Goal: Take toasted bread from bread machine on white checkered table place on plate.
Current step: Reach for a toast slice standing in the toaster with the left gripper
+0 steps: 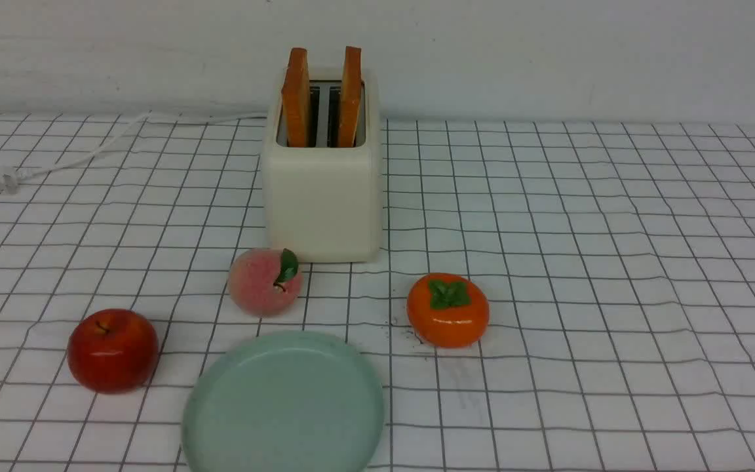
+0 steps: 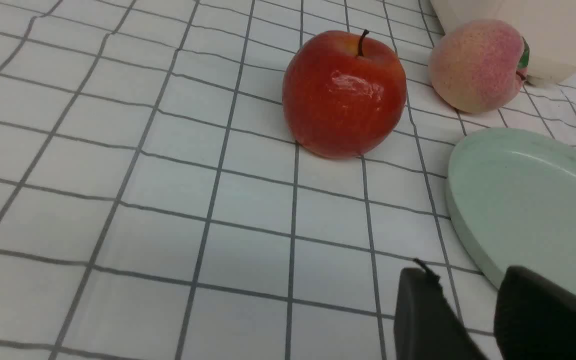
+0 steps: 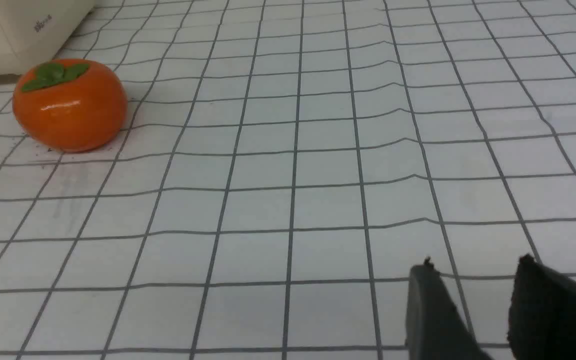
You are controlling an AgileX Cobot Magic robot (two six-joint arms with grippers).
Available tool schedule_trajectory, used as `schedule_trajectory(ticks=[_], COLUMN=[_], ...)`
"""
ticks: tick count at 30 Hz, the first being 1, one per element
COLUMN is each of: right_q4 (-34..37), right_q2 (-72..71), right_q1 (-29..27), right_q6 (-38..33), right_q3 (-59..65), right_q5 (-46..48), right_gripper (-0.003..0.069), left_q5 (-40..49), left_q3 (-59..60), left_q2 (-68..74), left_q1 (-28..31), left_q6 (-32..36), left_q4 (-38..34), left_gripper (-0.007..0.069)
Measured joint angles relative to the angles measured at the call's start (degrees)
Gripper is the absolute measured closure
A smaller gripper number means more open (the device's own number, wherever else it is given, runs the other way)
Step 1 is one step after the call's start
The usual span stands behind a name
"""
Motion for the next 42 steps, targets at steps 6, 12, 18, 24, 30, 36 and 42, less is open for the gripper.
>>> schedule_trajectory(ticks=[6, 12, 18, 24, 30, 36, 42], right_q4=[0.0, 0.0, 0.0, 0.0, 0.0, 0.0, 0.0], right_q2=[0.0, 0.0, 0.0, 0.0, 0.0, 0.0, 0.0], right_q1=[0.0, 0.0, 0.0, 0.0, 0.0, 0.0, 0.0], right_q6=[0.0, 0.0, 0.0, 0.0, 0.0, 0.0, 0.0], right_q3=[0.0, 0.0, 0.0, 0.0, 0.0, 0.0, 0.0], right_q5=[0.0, 0.0, 0.0, 0.0, 0.0, 0.0, 0.0], right_gripper=[0.042, 0.042, 0.042, 0.042, 0.042, 0.042, 0.042], left_q5=[0.0, 0.0, 0.0, 0.0, -0.51, -0.78, -3.78], left_q3=[0.0, 0.0, 0.0, 0.0, 0.0, 0.0, 0.0], left_q2=[0.0, 0.0, 0.0, 0.0, 0.0, 0.0, 0.0], left_q1=[0.0, 0.0, 0.0, 0.0, 0.0, 0.0, 0.0], left_q6=[0.0, 0.0, 0.0, 0.0, 0.0, 0.0, 0.0], left_q4=[0.0, 0.0, 0.0, 0.0, 0.0, 0.0, -3.13], left_gripper=[0.0407, 0.0399, 0.0396, 0.0396, 0.0396, 0.0395, 0.0389])
